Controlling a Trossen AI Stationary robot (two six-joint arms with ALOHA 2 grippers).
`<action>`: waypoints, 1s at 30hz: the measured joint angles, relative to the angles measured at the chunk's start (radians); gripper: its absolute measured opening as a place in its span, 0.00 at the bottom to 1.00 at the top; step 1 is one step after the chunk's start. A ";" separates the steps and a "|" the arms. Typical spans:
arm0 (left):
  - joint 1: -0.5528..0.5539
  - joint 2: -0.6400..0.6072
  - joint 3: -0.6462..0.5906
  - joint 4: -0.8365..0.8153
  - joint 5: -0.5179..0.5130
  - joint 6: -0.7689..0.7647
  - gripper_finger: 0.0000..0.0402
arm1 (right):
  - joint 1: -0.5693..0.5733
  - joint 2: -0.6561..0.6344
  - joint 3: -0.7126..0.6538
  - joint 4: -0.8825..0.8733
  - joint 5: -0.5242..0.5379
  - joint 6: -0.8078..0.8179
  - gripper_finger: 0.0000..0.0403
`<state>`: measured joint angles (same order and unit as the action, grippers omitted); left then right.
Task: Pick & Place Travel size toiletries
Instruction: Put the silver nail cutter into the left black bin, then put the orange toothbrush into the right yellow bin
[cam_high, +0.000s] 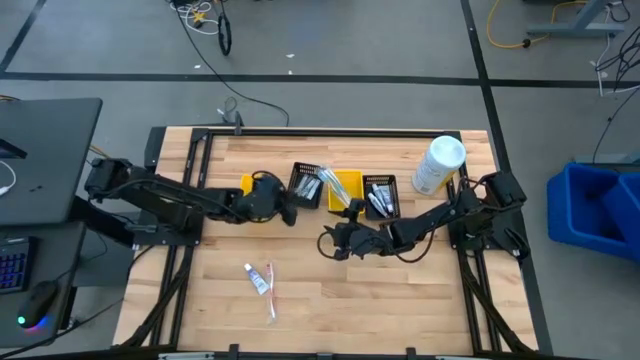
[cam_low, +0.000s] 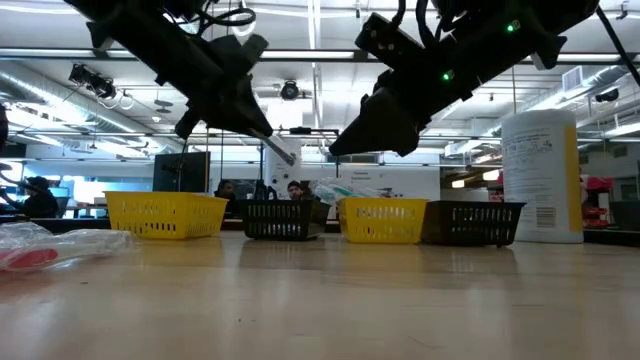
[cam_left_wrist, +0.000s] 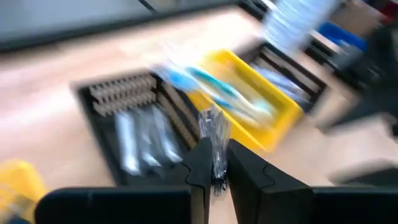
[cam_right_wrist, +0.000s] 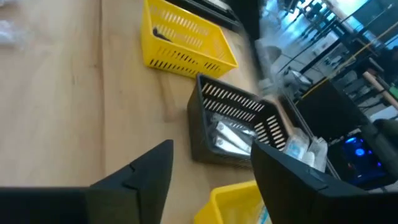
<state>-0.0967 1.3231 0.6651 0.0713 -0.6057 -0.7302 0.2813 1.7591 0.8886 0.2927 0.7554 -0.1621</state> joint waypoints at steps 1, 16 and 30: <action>0.013 0.001 0.000 0.003 -0.028 0.008 0.10 | 0.000 0.000 0.000 -0.006 0.000 0.010 0.57; 0.127 0.265 0.000 0.237 -0.097 0.187 0.10 | -0.002 0.000 0.000 -0.005 0.001 0.015 0.59; 0.180 0.299 0.001 0.234 0.031 0.263 0.30 | -0.002 0.000 0.000 -0.005 -0.053 0.059 0.52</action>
<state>0.0833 1.6218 0.6659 0.3058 -0.5752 -0.4667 0.2798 1.7592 0.8886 0.2874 0.7029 -0.1034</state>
